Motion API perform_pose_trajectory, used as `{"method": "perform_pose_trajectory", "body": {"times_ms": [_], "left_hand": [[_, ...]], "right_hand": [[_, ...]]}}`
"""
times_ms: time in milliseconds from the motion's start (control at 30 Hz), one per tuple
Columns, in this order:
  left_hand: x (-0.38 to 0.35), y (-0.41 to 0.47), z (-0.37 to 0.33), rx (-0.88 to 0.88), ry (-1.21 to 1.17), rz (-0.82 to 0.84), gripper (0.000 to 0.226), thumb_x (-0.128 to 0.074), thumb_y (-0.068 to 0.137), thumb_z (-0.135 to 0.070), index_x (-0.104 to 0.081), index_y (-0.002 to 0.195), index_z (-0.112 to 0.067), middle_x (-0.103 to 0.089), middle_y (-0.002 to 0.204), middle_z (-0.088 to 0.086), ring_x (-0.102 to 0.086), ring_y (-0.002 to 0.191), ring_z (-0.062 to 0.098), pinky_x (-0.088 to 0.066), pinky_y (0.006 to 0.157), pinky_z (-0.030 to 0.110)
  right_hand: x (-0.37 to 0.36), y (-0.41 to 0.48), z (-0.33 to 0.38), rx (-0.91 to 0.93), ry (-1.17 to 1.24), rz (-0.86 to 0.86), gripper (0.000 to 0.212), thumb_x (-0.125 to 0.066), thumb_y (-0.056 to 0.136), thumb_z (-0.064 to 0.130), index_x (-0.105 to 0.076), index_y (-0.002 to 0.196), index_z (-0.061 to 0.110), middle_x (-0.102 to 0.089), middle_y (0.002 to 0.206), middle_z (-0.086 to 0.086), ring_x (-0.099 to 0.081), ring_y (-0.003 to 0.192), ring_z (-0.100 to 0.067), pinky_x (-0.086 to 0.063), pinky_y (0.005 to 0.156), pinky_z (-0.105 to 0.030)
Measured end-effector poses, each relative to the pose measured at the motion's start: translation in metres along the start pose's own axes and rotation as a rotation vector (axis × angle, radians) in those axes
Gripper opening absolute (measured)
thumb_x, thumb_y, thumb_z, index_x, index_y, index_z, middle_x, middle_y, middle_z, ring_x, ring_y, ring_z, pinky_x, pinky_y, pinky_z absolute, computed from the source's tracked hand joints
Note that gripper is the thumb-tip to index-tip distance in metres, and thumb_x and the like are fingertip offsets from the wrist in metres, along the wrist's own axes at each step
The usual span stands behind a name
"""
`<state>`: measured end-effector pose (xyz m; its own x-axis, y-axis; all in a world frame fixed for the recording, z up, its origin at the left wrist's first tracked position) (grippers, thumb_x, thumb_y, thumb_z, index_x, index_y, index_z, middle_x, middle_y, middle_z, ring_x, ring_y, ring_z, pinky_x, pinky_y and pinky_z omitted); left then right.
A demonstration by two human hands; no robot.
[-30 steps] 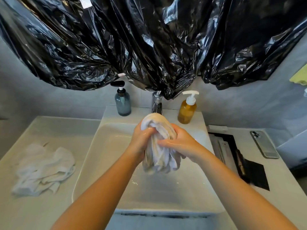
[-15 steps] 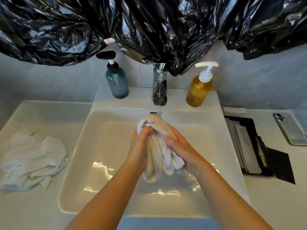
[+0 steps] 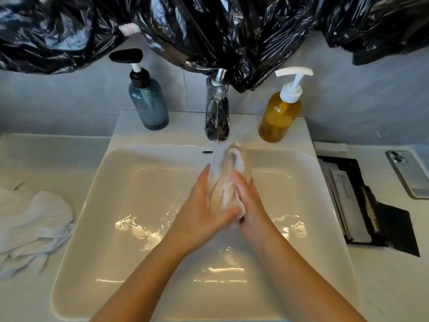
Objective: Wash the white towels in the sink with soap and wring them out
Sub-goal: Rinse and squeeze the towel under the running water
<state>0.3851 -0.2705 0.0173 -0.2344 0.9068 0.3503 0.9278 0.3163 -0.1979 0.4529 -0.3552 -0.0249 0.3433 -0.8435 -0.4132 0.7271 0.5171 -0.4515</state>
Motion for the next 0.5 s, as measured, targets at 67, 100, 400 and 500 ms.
{"method": "perform_pose_trajectory", "body": {"times_ms": [67,100,400,500], "left_hand": [[-0.004,-0.001,0.001,-0.016,-0.006,0.032,0.107,-0.084,0.069,-0.044,-0.011,0.147,-0.050,-0.039,0.145,-0.023,-0.050,0.124,-0.003,-0.052,0.086,0.020],[-0.003,0.002,0.002,0.019,-0.064,0.011,0.102,-0.087,0.071,-0.030,-0.017,0.143,-0.048,-0.048,0.135,-0.020,-0.059,0.112,0.000,-0.054,0.073,0.017],[0.013,0.001,0.012,0.100,0.051,0.066,0.074,-0.081,0.073,-0.043,-0.034,0.131,-0.046,-0.069,0.097,-0.010,-0.069,0.067,0.004,-0.051,0.050,0.022],[0.010,0.003,0.013,0.153,0.002,0.120,0.078,-0.084,0.072,-0.038,-0.033,0.131,-0.036,-0.066,0.096,-0.009,-0.069,0.066,0.003,-0.049,0.048,0.020]], "right_hand": [[-0.008,0.000,-0.006,-0.074,0.144,0.061,0.043,-0.051,0.096,0.053,-0.062,0.126,0.024,-0.074,0.110,-0.004,-0.070,0.103,-0.018,-0.054,0.084,-0.032],[-0.013,-0.001,-0.007,-0.087,0.170,0.104,0.039,-0.043,0.100,0.048,-0.061,0.127,0.027,-0.073,0.114,-0.003,-0.069,0.107,-0.018,-0.053,0.089,-0.033],[-0.009,0.017,0.008,-0.072,0.120,0.159,0.095,-0.083,0.069,0.057,-0.044,0.146,0.016,-0.057,0.139,-0.018,-0.059,0.125,-0.032,-0.050,0.102,-0.046],[-0.006,0.020,0.011,-0.079,0.150,0.147,0.047,-0.071,0.084,0.035,-0.064,0.124,0.012,-0.070,0.118,-0.016,-0.068,0.111,-0.028,-0.052,0.097,-0.042]]}}
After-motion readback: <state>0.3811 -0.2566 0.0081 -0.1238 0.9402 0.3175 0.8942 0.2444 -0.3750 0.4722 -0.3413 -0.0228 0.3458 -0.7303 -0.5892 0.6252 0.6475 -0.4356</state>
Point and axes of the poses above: each hand's wrist, its own y-axis towards the middle knuckle, its own x-axis out of the back of the hand, z = x × y, the point moved 8 cm from there along y, towards the middle knuckle
